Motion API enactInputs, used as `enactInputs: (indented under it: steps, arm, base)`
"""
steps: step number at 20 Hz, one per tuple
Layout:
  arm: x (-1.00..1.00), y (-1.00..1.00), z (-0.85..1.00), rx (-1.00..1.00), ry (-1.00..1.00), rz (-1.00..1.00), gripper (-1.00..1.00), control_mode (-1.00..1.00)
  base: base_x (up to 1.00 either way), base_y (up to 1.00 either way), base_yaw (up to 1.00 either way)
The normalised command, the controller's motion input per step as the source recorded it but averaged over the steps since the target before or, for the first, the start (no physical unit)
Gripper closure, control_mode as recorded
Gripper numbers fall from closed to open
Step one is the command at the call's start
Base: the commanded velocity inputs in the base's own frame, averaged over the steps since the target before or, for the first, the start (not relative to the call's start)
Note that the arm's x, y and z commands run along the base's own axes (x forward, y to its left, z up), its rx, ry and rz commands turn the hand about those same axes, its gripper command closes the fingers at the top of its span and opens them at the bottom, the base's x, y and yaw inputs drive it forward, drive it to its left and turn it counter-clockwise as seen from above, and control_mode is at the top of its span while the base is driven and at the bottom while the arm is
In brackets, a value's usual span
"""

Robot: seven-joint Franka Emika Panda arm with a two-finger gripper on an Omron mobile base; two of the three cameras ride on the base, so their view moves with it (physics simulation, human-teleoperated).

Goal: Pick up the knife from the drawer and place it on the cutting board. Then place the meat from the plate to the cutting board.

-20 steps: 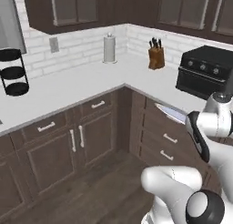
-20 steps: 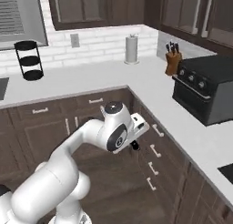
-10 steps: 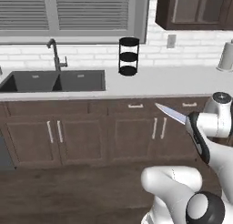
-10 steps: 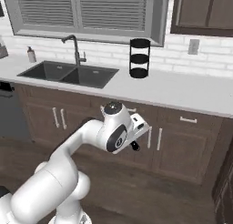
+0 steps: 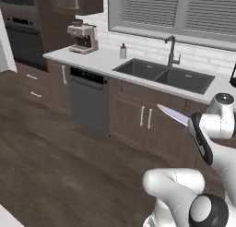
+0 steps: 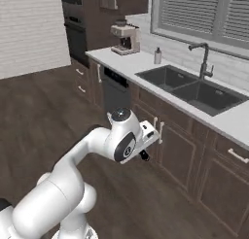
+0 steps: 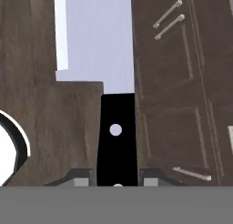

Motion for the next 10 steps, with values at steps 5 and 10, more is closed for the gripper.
enactInputs:
  steps: [5, 10]
  arm:
    - [0.00, 0.00, 0.00, 0.00, 0.00, 0.00, 1.00, 1.00]
    - [0.00, 0.00, 0.00, 0.00, 0.00, 0.00, 1.00, 1.00]
  base:
    - [-0.06, 0.00, 1.00]
    - [-0.10, 0.12, 0.91]
